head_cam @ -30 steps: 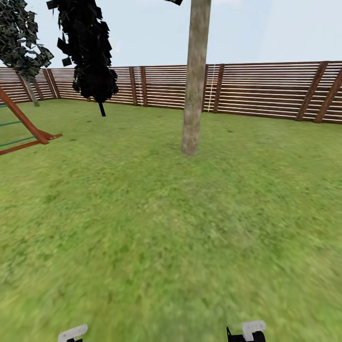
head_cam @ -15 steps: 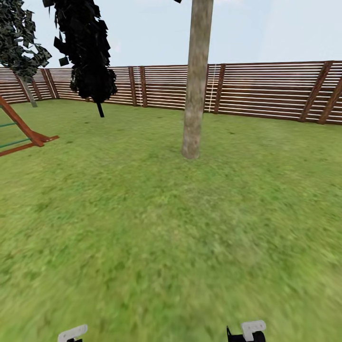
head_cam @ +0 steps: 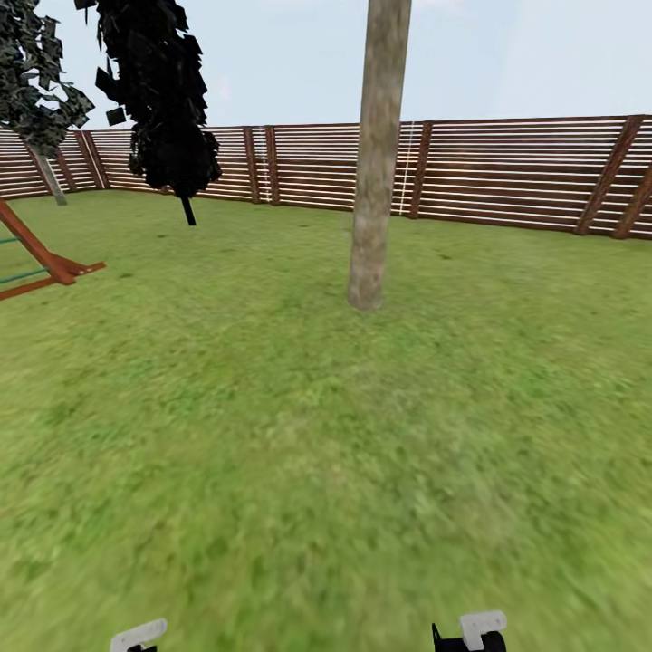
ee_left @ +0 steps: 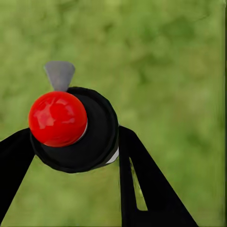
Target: In the garden, pick up the pesticide atomizer on the floor and spray pesticide onto both trees until each tree trunk is fully covered.
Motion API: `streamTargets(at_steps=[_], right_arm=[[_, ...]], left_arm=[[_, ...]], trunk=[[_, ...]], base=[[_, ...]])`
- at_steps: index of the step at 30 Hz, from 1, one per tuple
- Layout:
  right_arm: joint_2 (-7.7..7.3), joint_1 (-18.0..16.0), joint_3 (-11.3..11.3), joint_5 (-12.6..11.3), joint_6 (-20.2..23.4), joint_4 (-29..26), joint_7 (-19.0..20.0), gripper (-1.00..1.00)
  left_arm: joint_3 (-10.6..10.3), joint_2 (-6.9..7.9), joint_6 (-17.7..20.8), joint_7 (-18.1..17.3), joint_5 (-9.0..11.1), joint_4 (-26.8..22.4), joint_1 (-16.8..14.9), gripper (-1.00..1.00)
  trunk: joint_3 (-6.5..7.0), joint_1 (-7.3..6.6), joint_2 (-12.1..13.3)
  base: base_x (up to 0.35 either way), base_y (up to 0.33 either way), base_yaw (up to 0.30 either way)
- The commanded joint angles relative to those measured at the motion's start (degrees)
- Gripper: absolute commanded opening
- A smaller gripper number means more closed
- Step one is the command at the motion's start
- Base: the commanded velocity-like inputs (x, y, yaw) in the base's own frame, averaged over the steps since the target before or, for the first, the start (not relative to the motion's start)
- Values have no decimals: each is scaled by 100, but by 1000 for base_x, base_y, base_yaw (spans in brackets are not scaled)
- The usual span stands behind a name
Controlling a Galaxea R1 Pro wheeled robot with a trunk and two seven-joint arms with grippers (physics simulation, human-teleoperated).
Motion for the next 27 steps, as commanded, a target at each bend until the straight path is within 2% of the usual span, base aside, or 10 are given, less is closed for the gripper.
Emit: streamTargets(at_steps=[1,19,23,27], right_arm=[[1,0,0,2,0,-1,0,100],[1,0,-2,3,0,-2,0,100],[1,0,-3,-1,-2,-1,-7,100],[8,-3,3,-4,-31,-86,0,100]], left_arm=[[0,0,0,2,-3,0,1,-100],[0,1,59,-10,-6,8,-2,-100],[-44,-158,99,-39,-46,-16,-25,-100],[-77,-188,98,-45,-93,-18,-25,-100]], trunk=[[0,0,0],[0,0,0],[0,0,0],[0,0,0]], base=[[339,0,0],[339,0,0],[339,0,0],[339,0,0]])
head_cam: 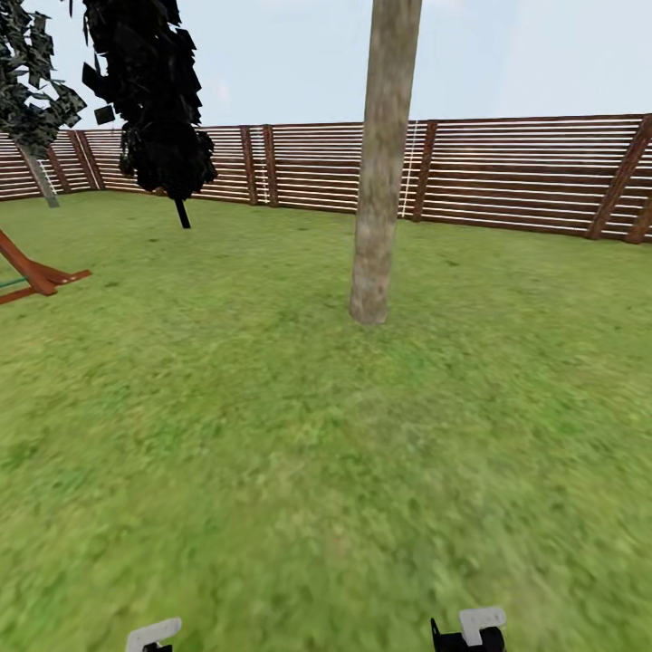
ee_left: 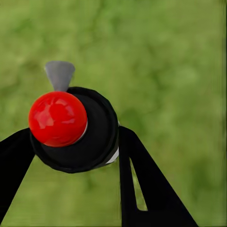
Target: In the garden, pick up the pesticide atomizer on the floor and spray pesticide onto both trees until each tree trunk is fully covered.
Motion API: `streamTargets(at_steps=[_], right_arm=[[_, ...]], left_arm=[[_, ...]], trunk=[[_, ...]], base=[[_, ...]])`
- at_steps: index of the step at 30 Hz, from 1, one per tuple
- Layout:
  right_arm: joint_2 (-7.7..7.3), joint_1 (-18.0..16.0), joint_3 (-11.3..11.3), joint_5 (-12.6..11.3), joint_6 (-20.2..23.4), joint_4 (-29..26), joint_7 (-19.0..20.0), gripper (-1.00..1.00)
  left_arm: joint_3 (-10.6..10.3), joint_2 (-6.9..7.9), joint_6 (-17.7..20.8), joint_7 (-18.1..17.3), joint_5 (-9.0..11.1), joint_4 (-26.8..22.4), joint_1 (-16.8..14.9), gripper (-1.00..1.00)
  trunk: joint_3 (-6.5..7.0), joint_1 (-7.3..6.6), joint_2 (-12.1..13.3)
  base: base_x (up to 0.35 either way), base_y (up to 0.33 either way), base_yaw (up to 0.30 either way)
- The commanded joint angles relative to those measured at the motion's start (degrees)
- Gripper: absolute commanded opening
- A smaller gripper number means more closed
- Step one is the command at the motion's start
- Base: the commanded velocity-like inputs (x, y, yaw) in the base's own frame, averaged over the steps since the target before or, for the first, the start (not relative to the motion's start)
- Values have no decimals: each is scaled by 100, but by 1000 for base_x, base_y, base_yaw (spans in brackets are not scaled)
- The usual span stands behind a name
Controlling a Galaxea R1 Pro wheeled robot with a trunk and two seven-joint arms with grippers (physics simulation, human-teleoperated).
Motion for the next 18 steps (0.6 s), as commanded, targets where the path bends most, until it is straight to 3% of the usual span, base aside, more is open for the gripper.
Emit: streamTargets(at_steps=[1,7,18], right_arm=[[-7,0,-14,-7,-2,-57,1,100],[-17,-1,6,2,-5,-95,15,100],[-13,-2,-1,-10,-5,-75,9,100]], left_arm=[[-10,5,-2,0,-4,-1,0,-100],[8,80,-67,-39,37,21,22,-100],[6,157,-90,8,9,44,199,-100]], trunk=[[0,0,0],[6,0,0],[19,0,0]], base=[[339,0,0],[339,0,-55],[339,0,-280]])
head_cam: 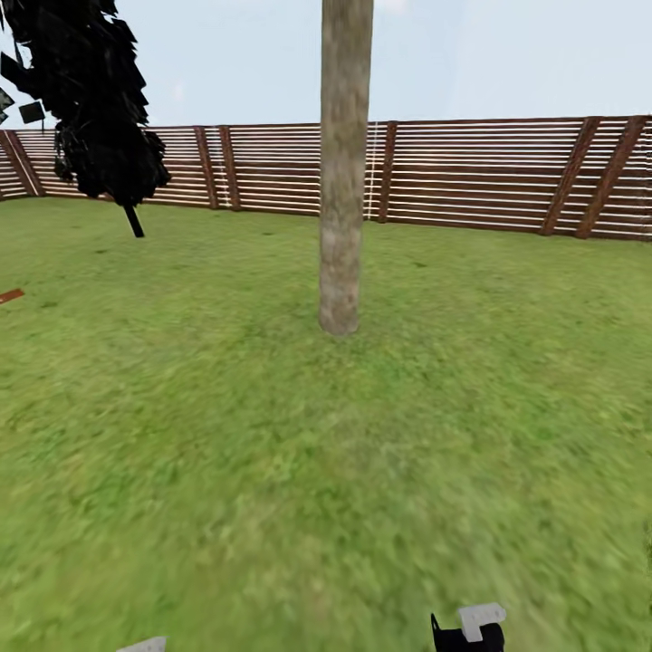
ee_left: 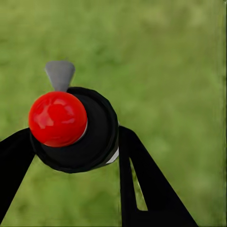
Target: In the garden, pick up the pesticide atomizer on the floor and spray pesticide onto both trees until each tree trunk is fully covered.
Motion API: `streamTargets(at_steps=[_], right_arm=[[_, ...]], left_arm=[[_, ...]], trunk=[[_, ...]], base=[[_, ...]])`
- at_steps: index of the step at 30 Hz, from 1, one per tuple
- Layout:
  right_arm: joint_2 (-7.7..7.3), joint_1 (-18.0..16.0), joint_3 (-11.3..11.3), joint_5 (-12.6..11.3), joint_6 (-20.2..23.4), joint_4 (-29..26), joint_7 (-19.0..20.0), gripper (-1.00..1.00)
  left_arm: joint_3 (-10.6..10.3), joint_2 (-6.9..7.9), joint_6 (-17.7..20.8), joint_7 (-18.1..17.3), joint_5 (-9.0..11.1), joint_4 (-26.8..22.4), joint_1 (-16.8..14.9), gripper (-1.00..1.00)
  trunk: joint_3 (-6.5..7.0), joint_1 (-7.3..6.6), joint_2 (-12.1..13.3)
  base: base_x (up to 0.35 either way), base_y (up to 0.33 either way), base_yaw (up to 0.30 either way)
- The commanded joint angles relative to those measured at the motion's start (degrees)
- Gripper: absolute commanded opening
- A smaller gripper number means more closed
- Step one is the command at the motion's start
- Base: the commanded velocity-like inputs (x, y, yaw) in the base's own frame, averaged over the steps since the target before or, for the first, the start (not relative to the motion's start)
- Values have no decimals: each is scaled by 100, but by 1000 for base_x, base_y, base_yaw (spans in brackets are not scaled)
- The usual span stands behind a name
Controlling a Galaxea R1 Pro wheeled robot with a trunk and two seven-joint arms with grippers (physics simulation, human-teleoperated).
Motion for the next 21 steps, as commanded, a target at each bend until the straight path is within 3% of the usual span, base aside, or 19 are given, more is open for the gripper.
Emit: streamTargets(at_steps=[1,6,21], right_arm=[[-1,0,0,0,0,0,0,100],[3,-2,-7,-8,5,0,-7,100],[-4,5,0,9,2,53,1,100]], left_arm=[[-3,-1,-1,0,-6,-1,1,-100],[-16,-13,4,0,-20,0,3,-100],[-16,-17,6,0,-26,8,3,-100]], trunk=[[0,0,0],[0,0,0],[0,0,0]], base=[[339,-6,-296],[317,-95,-261],[299,-135,-9]])
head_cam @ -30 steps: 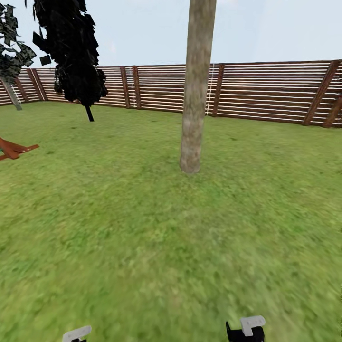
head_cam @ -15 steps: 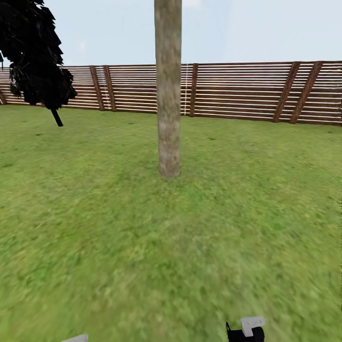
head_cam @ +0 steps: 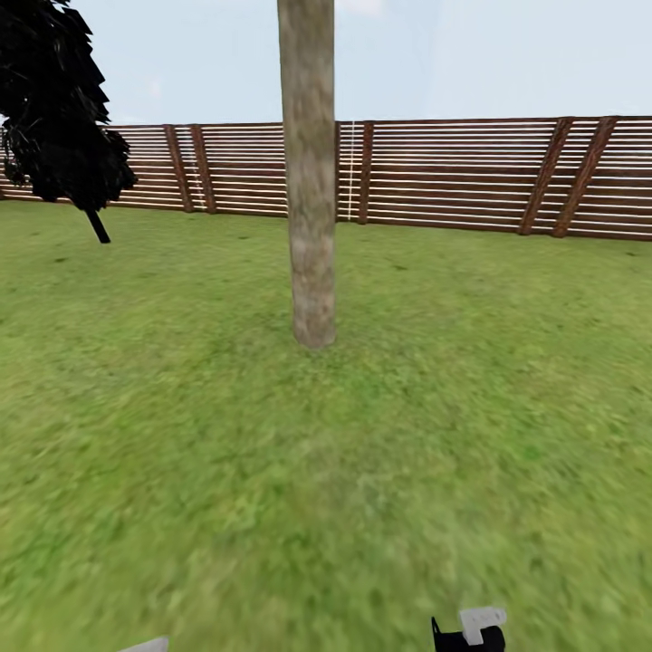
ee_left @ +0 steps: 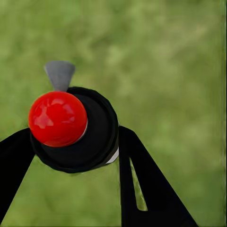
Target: In the garden, pick up the pesticide atomizer on the floor and spray pesticide onto both trees until each tree trunk is fully covered.
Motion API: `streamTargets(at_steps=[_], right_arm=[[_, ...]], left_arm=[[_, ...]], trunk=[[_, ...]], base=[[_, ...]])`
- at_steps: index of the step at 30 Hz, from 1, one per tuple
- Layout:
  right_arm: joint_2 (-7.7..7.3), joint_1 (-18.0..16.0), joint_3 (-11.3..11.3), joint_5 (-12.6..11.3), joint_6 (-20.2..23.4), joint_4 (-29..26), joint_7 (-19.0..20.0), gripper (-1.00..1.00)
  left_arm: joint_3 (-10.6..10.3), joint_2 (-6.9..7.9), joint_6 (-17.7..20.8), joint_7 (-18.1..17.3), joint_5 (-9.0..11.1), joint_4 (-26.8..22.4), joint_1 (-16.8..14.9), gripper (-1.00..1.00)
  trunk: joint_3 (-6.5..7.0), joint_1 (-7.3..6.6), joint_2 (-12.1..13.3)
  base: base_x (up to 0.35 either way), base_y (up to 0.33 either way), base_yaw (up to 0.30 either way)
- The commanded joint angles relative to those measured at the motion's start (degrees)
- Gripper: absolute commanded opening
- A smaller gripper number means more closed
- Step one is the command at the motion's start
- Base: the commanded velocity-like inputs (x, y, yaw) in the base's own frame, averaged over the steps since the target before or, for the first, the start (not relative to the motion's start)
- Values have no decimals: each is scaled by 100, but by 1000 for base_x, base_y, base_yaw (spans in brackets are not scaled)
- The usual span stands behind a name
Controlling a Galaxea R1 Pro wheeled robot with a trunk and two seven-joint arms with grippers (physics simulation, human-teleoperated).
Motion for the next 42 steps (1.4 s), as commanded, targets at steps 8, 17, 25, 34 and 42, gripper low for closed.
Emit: streamTargets(at_steps=[8,17,25,34,42], right_arm=[[1,0,0,0,0,0,5,100],[1,0,0,0,0,0,8,100],[1,-1,0,0,-1,0,5,100],[1,0,0,0,2,0,5,100],[1,-1,0,0,3,0,3,100]], left_arm=[[0,4,0,0,7,4,0,-100],[0,3,3,0,8,8,0,-100],[0,-2,0,0,8,8,0,-100],[0,-4,0,0,8,8,0,-100],[0,-4,0,0,8,8,0,-100]], trunk=[[0,0,0],[0,0,0],[0,0,0],[0,0,0],[0,0,0]], base=[[316,-124,0],[333,-80,0],[338,-2,4],[338,0,59],[339,0,0]])
